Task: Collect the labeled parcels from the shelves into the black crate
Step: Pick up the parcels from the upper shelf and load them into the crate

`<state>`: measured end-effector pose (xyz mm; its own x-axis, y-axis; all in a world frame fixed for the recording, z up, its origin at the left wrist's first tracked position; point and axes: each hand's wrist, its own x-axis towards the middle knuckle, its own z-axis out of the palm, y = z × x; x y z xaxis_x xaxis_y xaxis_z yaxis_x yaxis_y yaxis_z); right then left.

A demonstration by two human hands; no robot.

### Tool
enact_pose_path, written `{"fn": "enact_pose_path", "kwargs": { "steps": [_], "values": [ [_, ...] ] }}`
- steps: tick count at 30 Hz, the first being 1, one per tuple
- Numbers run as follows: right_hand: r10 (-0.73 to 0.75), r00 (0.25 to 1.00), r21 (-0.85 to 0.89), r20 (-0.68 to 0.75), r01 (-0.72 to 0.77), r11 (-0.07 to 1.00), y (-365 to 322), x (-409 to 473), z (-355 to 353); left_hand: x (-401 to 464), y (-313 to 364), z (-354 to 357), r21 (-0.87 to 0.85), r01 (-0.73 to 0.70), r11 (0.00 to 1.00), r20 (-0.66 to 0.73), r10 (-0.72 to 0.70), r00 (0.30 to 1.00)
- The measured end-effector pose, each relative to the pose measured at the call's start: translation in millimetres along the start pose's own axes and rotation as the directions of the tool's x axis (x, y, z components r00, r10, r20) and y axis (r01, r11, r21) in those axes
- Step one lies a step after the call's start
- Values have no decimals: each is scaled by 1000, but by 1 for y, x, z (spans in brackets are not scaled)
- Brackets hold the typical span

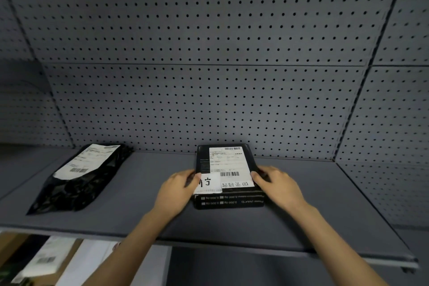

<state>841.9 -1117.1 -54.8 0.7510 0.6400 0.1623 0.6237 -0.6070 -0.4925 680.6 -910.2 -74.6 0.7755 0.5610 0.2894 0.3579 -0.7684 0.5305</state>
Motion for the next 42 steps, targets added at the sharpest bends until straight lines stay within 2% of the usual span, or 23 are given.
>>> {"fn": "enact_pose_path", "kwargs": {
  "steps": [4,12,17,25,28,34,38,42],
  "values": [
    [-14,1000,39,-4,14,999,1,-7,5,-6,1,3,4,-70,998,-59,70,996],
    [-104,985,206,-140,131,970,4,-37,13,-30,1,-1,1,-261,965,-188,257,948],
    [-93,981,250,-168,134,959,3,-38,14,-31,3,-1,6,-289,957,-193,284,939],
    [136,984,585,-116,-43,810,-4,-28,7,-34,8,-5,-25,-340,940,-175,331,927],
    [176,975,610,-137,-57,790,-5,-31,1,-31,7,-5,-84,-362,929,-208,339,918],
    [249,936,630,-250,-38,775,9,-50,-28,-7,25,-7,-35,-400,916,-271,376,886],
    [345,873,649,-345,-44,760,31,-74,-57,7,58,6,14,-484,875,-235,473,849],
    [422,802,636,-422,-70,769,59,-113,-90,12,117,33,-24,-597,802,-200,581,789]
  ]
}}
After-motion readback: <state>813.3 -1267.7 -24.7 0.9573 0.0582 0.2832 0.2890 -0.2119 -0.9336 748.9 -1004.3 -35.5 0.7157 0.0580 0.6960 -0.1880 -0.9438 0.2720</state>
